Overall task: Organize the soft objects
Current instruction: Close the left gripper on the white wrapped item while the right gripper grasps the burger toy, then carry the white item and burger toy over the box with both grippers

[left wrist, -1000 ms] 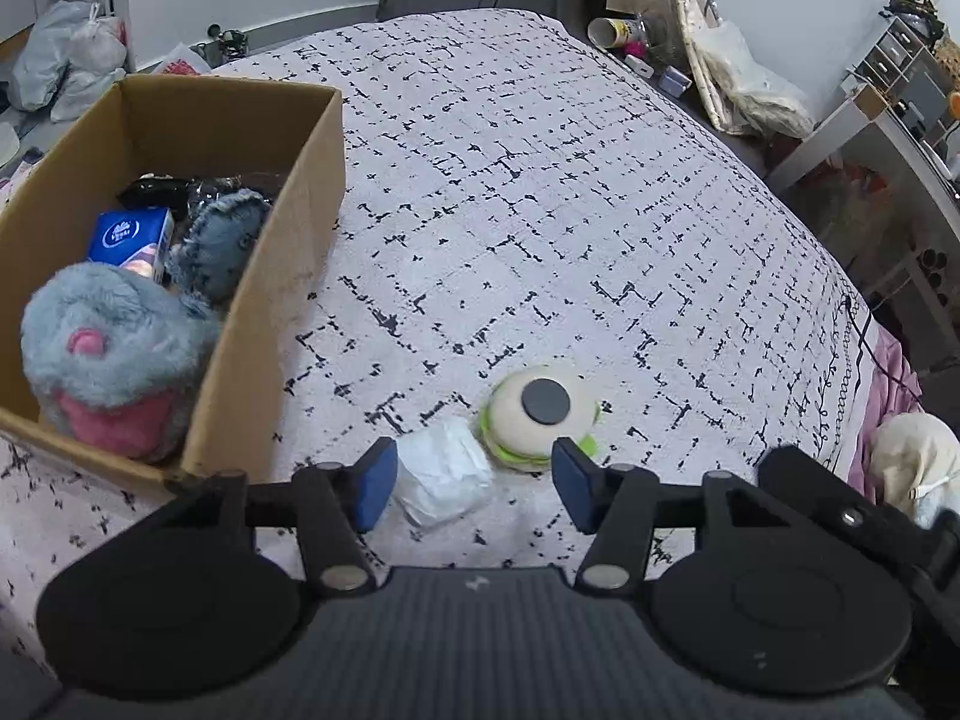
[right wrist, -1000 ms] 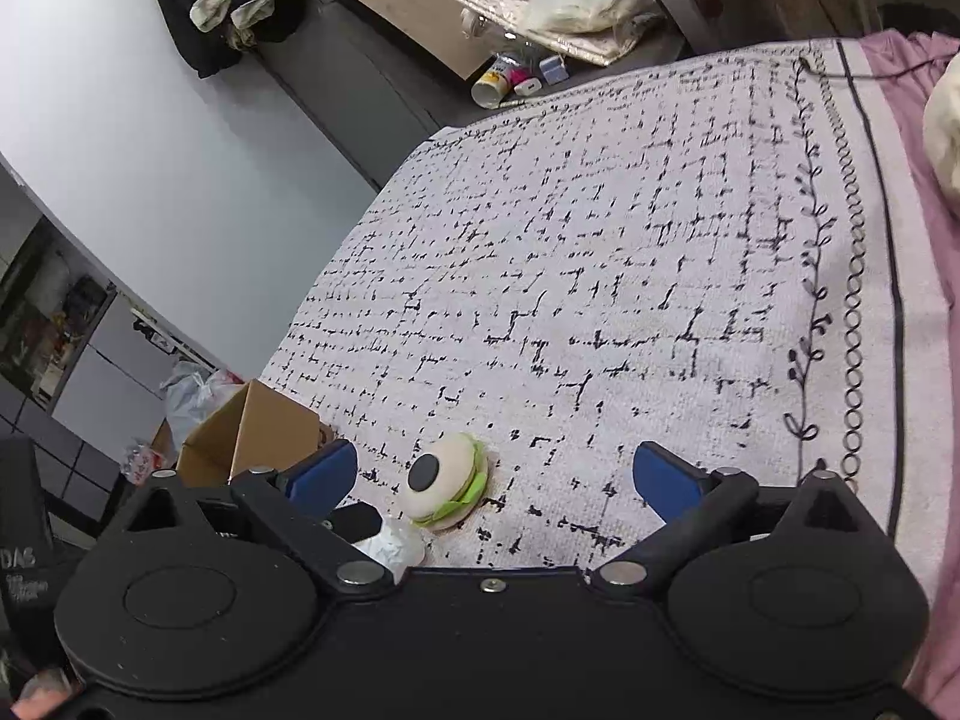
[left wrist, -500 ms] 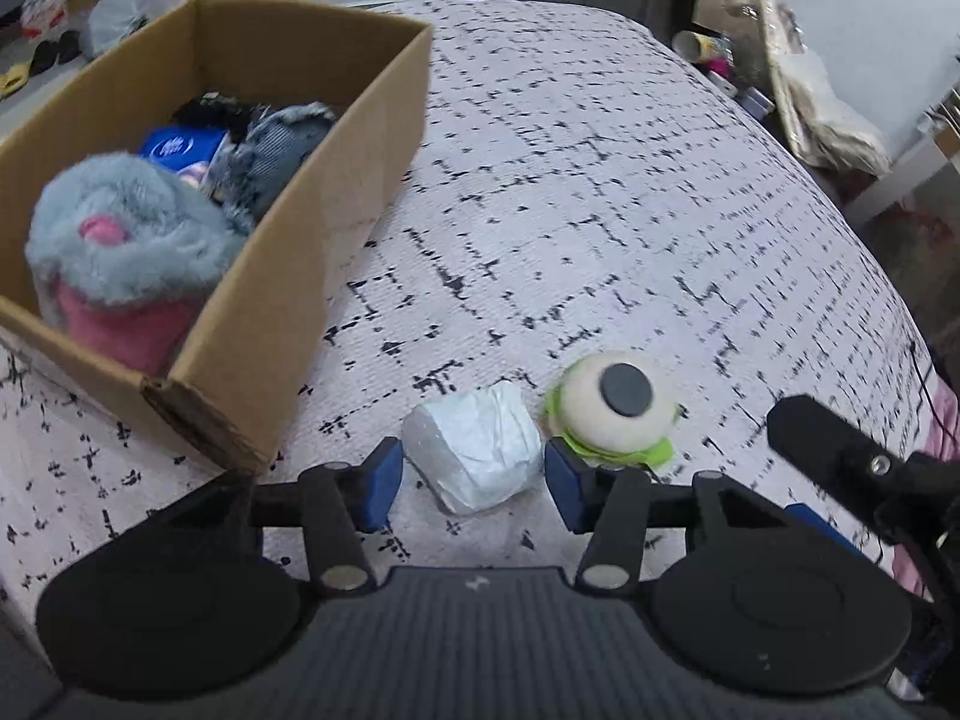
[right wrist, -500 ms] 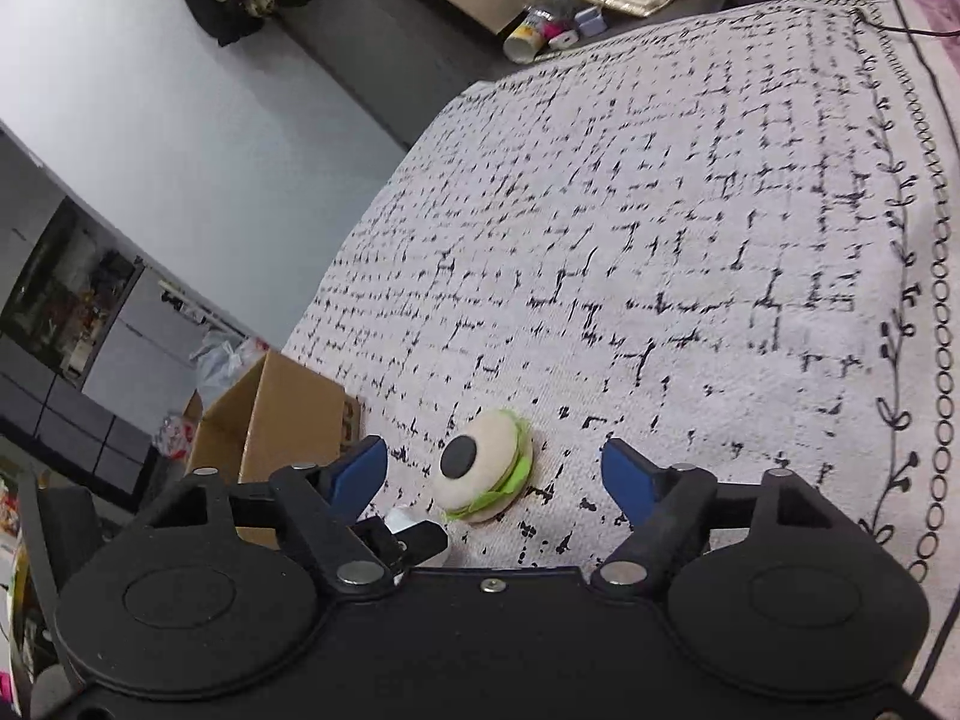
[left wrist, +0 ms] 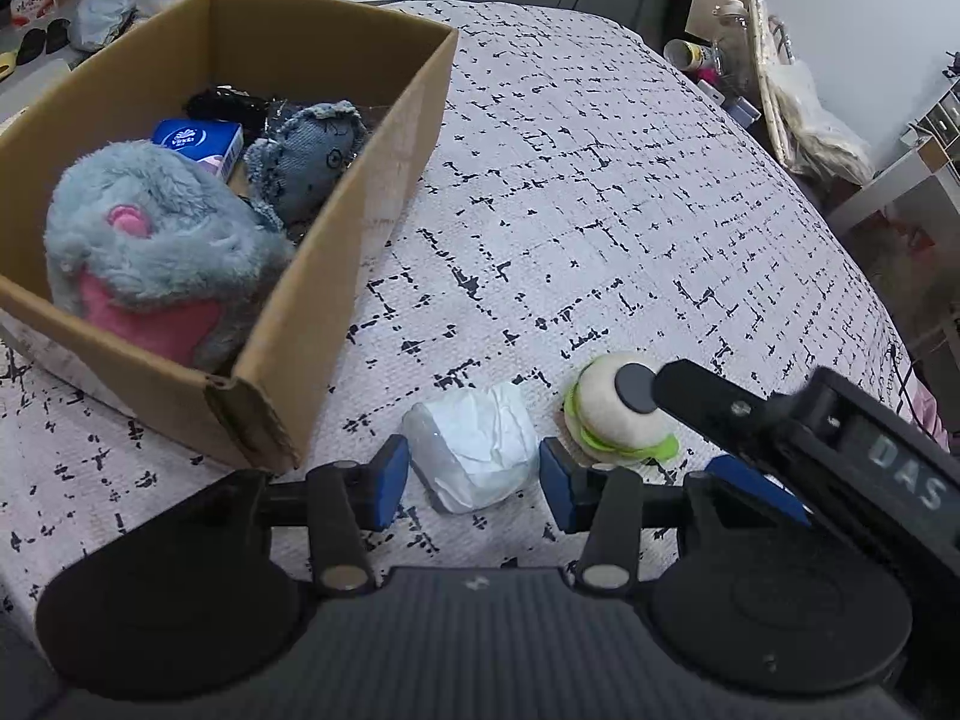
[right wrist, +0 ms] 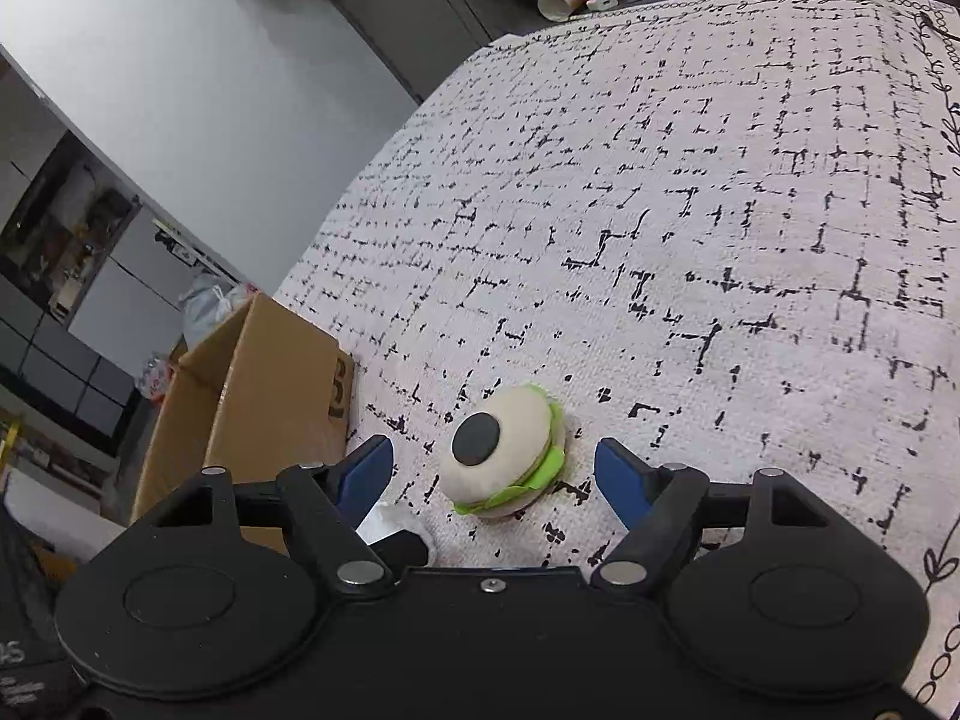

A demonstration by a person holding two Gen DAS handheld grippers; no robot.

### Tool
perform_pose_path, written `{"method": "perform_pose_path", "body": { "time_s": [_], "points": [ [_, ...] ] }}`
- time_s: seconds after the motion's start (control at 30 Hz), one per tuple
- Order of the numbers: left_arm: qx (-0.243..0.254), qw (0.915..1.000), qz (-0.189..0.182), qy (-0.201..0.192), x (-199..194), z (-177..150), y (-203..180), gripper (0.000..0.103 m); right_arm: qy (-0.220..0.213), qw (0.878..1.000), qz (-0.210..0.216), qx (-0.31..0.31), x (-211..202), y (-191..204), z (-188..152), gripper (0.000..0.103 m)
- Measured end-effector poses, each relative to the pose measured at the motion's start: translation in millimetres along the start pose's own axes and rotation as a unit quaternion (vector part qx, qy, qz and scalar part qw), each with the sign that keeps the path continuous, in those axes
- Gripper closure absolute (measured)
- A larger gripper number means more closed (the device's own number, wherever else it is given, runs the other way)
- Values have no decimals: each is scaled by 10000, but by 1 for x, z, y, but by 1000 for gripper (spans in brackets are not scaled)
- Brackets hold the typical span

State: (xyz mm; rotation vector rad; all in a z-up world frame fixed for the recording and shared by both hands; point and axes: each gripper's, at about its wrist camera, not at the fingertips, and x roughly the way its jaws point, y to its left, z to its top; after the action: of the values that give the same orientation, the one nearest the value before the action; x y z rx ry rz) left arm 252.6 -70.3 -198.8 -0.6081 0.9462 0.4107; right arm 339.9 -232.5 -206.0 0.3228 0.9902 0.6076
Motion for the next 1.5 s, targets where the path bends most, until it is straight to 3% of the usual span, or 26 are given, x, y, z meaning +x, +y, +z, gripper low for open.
{"method": "perform_pose_path", "body": {
  "time_s": [0.13, 0.2, 0.43, 0.5, 0.6, 0.87, 1.5],
  "points": [
    [54, 9999, -68, 72, -1, -1, 2, 57, 79, 9997, -130, -193, 10, 6, 0, 33],
    [58, 9999, -80, 94, -2, -1, 5, 57, 98, 9992, -234, -296, 14, 10, 0, 41],
    [160, 9996, -186, 171, -5, -3, 13, 57, 200, 9971, -346, -647, 27, 16, -2, 46],
    [226, 9993, -241, 147, -6, -5, 15, 57, 208, 9967, -426, -664, 27, 15, -1, 61],
    [259, 9991, -317, 145, -8, -9, 18, 57, 214, 9971, -466, -567, 23, 9, 1, 64],
    [479, 9972, -560, 82, -17, -18, 18, 57, -10, 9961, -688, -547, -3, 6, 4, 65],
    [810, 9937, -691, -357, -70, -12, -1, 57, -619, 9959, -443, -498, -69, 14, 0, 65]
  ]
}}
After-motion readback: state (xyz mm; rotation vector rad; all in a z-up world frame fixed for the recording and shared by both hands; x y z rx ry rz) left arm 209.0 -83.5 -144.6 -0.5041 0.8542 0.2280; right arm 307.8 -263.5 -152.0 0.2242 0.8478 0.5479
